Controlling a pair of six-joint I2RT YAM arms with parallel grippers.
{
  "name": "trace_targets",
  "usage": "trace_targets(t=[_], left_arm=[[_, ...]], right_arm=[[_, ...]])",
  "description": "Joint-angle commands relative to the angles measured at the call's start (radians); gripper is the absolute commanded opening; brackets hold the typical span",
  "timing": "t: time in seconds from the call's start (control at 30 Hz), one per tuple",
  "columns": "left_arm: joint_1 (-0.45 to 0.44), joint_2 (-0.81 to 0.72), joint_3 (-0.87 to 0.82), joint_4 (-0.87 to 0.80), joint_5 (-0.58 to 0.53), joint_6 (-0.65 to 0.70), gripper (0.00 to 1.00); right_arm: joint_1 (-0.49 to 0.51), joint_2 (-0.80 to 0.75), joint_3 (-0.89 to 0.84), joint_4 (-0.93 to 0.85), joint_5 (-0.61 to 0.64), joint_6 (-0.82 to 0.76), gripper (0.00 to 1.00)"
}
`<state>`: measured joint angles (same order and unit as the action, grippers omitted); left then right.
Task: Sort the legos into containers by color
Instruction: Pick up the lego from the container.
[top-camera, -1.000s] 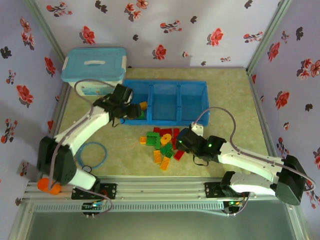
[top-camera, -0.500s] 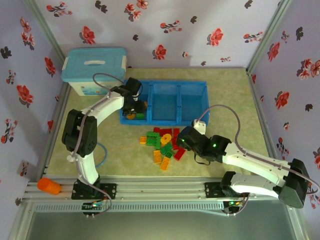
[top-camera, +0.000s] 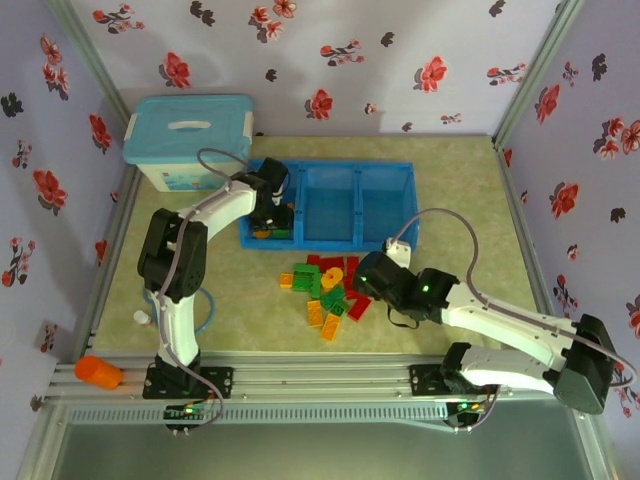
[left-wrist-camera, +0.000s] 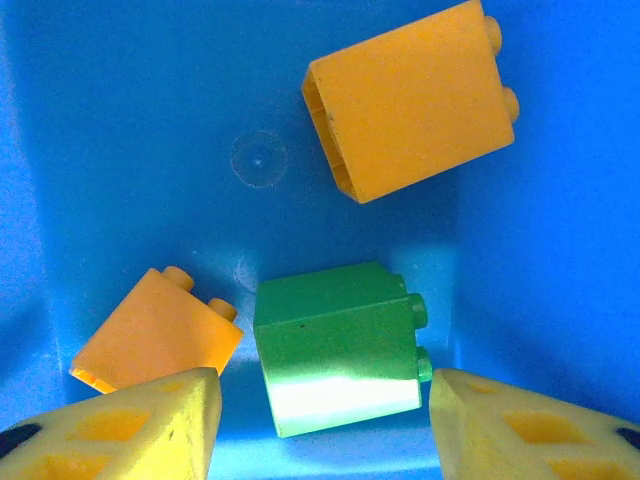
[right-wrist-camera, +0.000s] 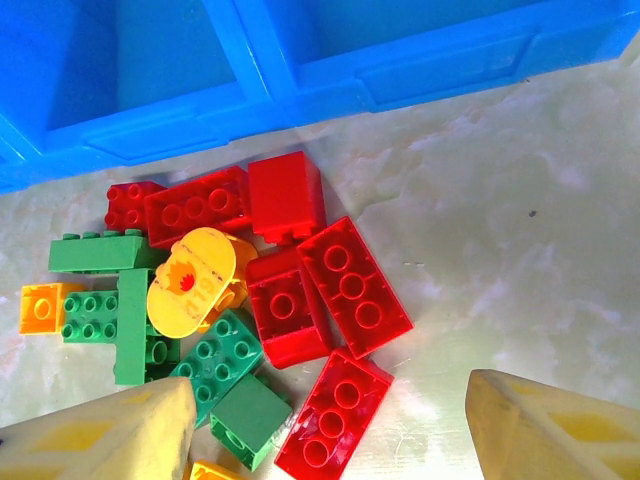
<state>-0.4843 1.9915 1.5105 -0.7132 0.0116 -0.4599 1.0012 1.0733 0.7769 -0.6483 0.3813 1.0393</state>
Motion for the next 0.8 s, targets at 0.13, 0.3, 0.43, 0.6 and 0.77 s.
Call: trace_targets(t=[0.13, 0.3, 0.43, 0.6, 0.77], left_arm=[[-0.001, 0.051, 0.027, -0.014, -0.001, 0.020, 0.56], [0.000, 0.070, 0.024, -0.019, -0.032, 0.029, 0.55], [0.003, 0.085, 0.038, -0.023, -0.061, 0.038, 0.52], [0.007, 0.121, 0.081, -0.054, -0.093, 0.049, 0.53], [0.015, 0.113, 0.076, -0.049, -0.099, 0.044, 0.44]], right_arm=[[-0.003, 0.021, 0.043, -0.011, 0.019, -0.022, 0.72], [-0.003, 0.020, 0.045, -0.007, 0.019, -0.023, 0.72], [-0.003, 0.024, 0.041, 0.004, 0.015, -0.022, 0.72], [-0.004, 0.037, 0.044, 0.011, 0.005, -0.023, 0.72], [-0.003, 0.037, 0.042, 0.015, 0.003, -0.019, 0.72]])
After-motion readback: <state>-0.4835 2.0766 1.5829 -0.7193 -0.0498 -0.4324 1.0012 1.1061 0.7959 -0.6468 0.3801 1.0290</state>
